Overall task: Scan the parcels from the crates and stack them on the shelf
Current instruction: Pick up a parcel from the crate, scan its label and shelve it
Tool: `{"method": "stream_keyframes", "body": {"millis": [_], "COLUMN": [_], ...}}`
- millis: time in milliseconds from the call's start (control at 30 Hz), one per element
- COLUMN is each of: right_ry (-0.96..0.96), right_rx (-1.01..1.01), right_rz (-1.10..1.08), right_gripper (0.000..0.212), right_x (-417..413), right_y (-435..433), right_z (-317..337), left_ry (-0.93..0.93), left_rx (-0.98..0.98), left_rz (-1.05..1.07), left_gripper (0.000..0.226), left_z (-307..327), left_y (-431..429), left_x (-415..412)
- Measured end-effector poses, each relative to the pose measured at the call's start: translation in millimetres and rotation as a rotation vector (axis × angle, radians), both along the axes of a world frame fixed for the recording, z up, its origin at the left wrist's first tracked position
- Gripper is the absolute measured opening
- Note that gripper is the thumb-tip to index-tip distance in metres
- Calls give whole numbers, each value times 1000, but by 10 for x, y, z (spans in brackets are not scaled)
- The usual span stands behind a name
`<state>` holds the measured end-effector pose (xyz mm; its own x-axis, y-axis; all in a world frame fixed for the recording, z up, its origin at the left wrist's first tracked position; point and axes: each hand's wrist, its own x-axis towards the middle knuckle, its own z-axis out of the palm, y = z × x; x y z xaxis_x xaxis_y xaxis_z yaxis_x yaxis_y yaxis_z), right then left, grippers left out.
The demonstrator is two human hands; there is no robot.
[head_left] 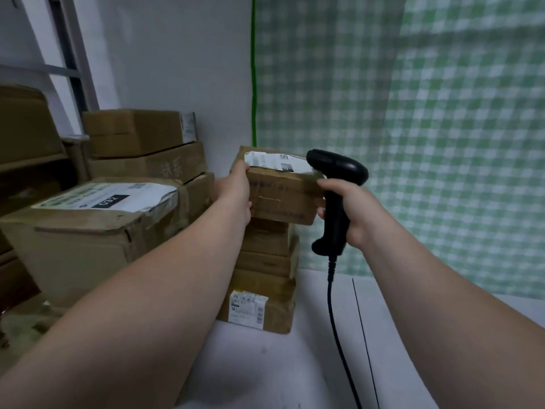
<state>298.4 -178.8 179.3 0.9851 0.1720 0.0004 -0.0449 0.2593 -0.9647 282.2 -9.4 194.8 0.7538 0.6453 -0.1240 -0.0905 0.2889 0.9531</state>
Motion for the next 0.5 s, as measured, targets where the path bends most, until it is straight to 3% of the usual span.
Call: {"method": "stream_keyframes", "body": {"millis": [167,367,500], "right_ry": [-5,-20,-70], "right_rx": [-36,-31,-89], "right_rz": [20,102,104], "right_gripper": [19,14,17], "right_x": [296,410,314], "right_y": [219,352,358], "right_z": [17,-76,-119], "left_ry": [10,106,162], "left_rx": [59,211,372], "left_rz": [114,71,8], "left_gripper": [29,74,70], "left_z": [-97,-306,-383], "left_y": [132,173,68], "left_x": [304,460,321]}}
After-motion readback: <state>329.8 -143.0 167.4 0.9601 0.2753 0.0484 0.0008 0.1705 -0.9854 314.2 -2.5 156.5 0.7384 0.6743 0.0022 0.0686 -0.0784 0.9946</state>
